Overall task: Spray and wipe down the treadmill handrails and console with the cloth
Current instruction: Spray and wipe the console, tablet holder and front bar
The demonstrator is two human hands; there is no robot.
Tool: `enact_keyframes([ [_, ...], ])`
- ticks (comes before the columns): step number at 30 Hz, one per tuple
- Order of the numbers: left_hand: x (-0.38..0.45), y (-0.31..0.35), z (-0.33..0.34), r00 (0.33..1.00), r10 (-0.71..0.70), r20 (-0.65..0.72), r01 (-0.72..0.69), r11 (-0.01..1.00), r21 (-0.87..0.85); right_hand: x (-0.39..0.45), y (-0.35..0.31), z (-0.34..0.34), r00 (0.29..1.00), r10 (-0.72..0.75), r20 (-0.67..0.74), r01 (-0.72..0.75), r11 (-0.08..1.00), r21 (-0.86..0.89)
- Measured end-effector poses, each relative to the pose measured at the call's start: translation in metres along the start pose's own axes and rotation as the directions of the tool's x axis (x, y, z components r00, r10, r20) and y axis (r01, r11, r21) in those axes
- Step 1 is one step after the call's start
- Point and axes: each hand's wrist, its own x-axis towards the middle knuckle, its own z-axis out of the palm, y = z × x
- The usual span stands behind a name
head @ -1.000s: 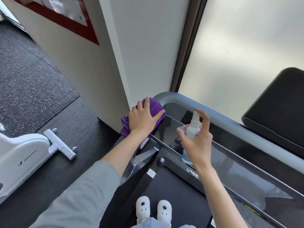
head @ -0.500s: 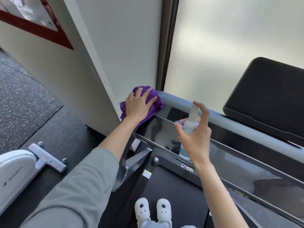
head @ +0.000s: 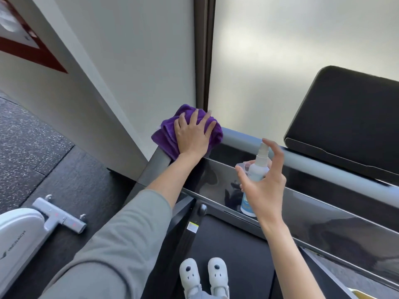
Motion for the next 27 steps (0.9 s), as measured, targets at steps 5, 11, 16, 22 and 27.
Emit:
enact_keyframes([
  [5,-0.013,-0.006,0.002,0.992,0.13,0.003,-0.13,0.991,0.03,-0.001,-0.001,-0.003,1.0,0.005,-0.005,-0.005,1.0,0.013],
  [11,-0.071,-0.029,0.007,0.977,0.209,0.033,-0.212,0.969,0.125,-0.004,-0.015,0.003,0.999,-0.038,0.028,0.037,0.999,0.012],
  [16,-0.122,-0.024,0.013,0.983,0.18,0.028,-0.178,0.982,-0.056,-0.009,-0.022,0.004,0.996,-0.077,0.041,0.077,0.997,0.009],
  [22,-0.149,-0.014,0.017,0.986,0.158,0.062,-0.15,0.982,-0.118,-0.018,-0.014,-0.001,0.996,-0.073,0.052,0.073,0.997,-0.005],
  [27,-0.112,0.007,0.027,0.988,-0.086,0.131,0.097,0.991,-0.086,-0.013,-0.006,-0.001,0.996,-0.047,0.08,0.049,0.999,-0.012],
])
